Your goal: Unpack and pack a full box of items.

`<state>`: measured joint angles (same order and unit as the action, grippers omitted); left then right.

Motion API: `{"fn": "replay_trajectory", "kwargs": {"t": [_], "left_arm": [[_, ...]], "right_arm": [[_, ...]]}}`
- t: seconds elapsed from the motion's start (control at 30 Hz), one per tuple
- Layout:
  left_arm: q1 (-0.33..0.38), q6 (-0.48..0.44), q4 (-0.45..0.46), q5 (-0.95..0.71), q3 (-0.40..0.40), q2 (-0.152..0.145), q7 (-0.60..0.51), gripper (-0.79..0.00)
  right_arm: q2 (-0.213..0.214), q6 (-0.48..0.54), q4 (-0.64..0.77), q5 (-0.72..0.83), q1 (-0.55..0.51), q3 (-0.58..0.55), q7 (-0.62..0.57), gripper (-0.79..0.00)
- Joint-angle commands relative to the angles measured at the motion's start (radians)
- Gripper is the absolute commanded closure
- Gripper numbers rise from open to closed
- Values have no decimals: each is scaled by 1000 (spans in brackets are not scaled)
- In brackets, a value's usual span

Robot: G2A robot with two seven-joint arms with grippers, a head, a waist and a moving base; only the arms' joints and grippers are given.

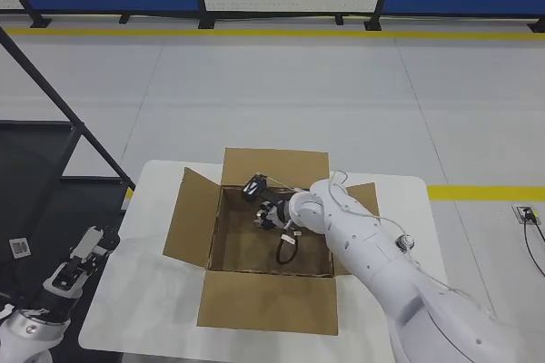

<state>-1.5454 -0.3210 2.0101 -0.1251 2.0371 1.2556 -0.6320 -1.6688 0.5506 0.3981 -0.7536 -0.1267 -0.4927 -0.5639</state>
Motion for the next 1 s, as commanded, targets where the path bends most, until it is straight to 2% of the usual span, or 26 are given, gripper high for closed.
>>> {"fn": "replay_trajectory", "kwargs": {"t": [0.0, 0.23, 0.4, 0.53, 0.67, 0.83, 0.97], "left_arm": [[0, 0, 0, 0, 0, 0, 0, -785], [0, 0, 0, 0, 0, 0, 0, -785], [0, 0, 0, 0, 0, 0, 0, -785], [0, 0, 0, 0, 0, 0, 0, -785], [0, 0, 0, 0, 0, 0, 0, -785], [0, 0, 0, 0, 0, 0, 0, -785], [0, 0, 0, 0, 0, 0, 0, -785]], "right_arm": [[18, -12, 40, -11, -6, -13, 4, 0], [119, -79, 320, -80, -90, -103, -44, 0], [220, -144, 672, -168, -240, -238, -150, 0], [297, -217, 987, -276, -412, -397, -244, 0], [353, -305, 1258, -380, -597, -589, -303, 0], [400, -396, 1540, -446, -835, -868, -319, 0], [418, -467, 1690, -450, -1019, -1074, -308, 0]]}}
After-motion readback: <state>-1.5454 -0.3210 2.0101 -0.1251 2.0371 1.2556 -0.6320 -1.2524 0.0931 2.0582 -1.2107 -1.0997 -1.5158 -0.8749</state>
